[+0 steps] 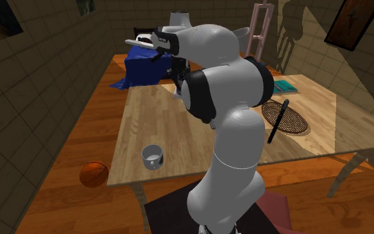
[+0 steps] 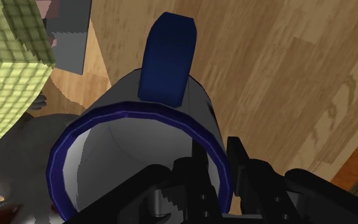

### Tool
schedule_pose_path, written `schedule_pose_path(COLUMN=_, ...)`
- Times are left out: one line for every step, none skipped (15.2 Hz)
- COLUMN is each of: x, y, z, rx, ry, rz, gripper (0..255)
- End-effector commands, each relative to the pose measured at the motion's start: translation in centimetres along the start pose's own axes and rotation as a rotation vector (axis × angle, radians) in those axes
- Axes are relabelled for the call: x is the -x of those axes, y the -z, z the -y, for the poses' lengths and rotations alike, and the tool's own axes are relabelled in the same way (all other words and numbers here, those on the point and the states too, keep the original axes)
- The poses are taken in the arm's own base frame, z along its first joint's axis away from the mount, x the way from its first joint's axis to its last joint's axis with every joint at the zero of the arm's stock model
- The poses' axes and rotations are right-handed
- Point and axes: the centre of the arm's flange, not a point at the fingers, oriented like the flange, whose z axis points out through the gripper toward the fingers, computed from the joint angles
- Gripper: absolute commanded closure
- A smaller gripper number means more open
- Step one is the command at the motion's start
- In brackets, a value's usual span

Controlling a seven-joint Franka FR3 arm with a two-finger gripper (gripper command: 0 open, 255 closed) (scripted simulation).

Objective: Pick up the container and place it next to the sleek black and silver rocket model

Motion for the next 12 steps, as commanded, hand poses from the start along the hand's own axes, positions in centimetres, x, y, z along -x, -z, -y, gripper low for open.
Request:
schedule_pose_path(x=-0.1, y=1.2, z=0.0, rx=0.0, ry=0.0, rz=0.0, gripper=255)
schedule_pose_path(x=-0.1, y=1.7, z=0.0, rx=0.0, ry=0.0, rz=0.0, gripper=255)
schedule_pose_path(x=-0.2, y=2.2, z=0.0, rx=0.0, ry=0.0, rz=0.0, gripper=255)
schedule_pose_path(x=-0.3, y=2.7, z=0.0, rx=0.0, ry=0.0, rz=0.0, gripper=255)
schedule_pose_path(x=-0.4, y=3.2, z=0.0, rx=0.0, ry=0.0, rz=0.0, gripper=255)
schedule_pose_path(x=-0.4, y=3.8, z=0.0, rx=0.0, ry=0.0, rz=0.0, gripper=255)
schedule_pose_path(x=-0.5, y=4.3, z=0.0, rx=0.0, ry=0.0, rz=0.0, gripper=255)
schedule_pose_path(x=-0.6, y=4.8, z=0.0, rx=0.0, ry=0.0, rz=0.0, gripper=255)
schedule_pose_path(x=-0.6, y=5.3, z=0.0, rx=0.0, ry=0.0, rz=0.0, gripper=255)
schedule_pose_path(x=-0.7, y=5.9, z=0.0, rx=0.0, ry=0.0, rz=0.0, gripper=255)
schedule_pose_path(x=-0.8, y=6.4, z=0.0, rx=0.0, ry=0.0, rz=0.0, gripper=255)
schedule_pose_path(x=-0.9, y=6.9, z=0.0, rx=0.0, ry=0.0, rz=0.0, gripper=255)
